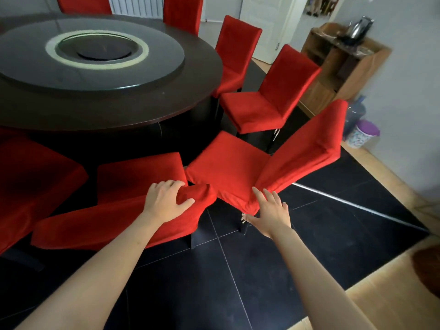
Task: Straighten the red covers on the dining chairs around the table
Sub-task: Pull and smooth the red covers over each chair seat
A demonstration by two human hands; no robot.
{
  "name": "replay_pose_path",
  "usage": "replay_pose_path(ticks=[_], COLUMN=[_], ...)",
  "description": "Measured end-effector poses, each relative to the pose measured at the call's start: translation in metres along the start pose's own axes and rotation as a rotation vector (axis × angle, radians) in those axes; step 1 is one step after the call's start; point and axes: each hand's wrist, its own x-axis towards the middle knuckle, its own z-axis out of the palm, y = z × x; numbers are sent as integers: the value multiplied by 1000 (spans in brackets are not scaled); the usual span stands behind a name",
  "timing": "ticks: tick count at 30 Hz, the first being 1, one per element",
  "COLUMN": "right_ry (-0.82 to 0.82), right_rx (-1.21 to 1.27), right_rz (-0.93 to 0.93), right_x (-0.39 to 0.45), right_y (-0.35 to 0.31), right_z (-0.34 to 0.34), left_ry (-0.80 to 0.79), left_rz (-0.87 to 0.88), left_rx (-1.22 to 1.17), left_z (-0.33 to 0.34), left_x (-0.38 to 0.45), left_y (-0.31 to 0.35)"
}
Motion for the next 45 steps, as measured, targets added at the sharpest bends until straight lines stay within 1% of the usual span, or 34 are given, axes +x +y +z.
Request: replay_pose_path(ticks=[2,7,10,14,19,22,28,32,35,39,42,45], right_ry=[23,138,167,186,163,145,125,125,88,89,64,59], right_rx=[18,57,76,99,130,153,136,91,24,23,-1,-24], right_rz=[9,29,43,66,71,68,1,-55,-96,-140,-183,-223], right_x=[-4,-7,-6,3,30,52,115,167,202,245,269,297], right_y=[37,140,199,262,317,339,363,372,378,383,387,392], right_z=[-14,-56,-75,-95,-111,-116,-142,-172,-191,-207,-208,-214], left_ry=[10,16,25,76,99,102,150,167,149,149,114,60], left_rz=[21,99,135,119,118,107,114,49,2,-13,19,-31], left_rx=[-21,-54,-63,-153,-192,-199,-231,-317,-316,-285,-245,-253], left_z=[1,10,16,19,18,19,21,20,20,21,31,43], left_x=[13,45,59,79,111,133,191,242,274,308,318,332], left_y=[41,154,215,277,333,360,402,418,423,432,442,448])
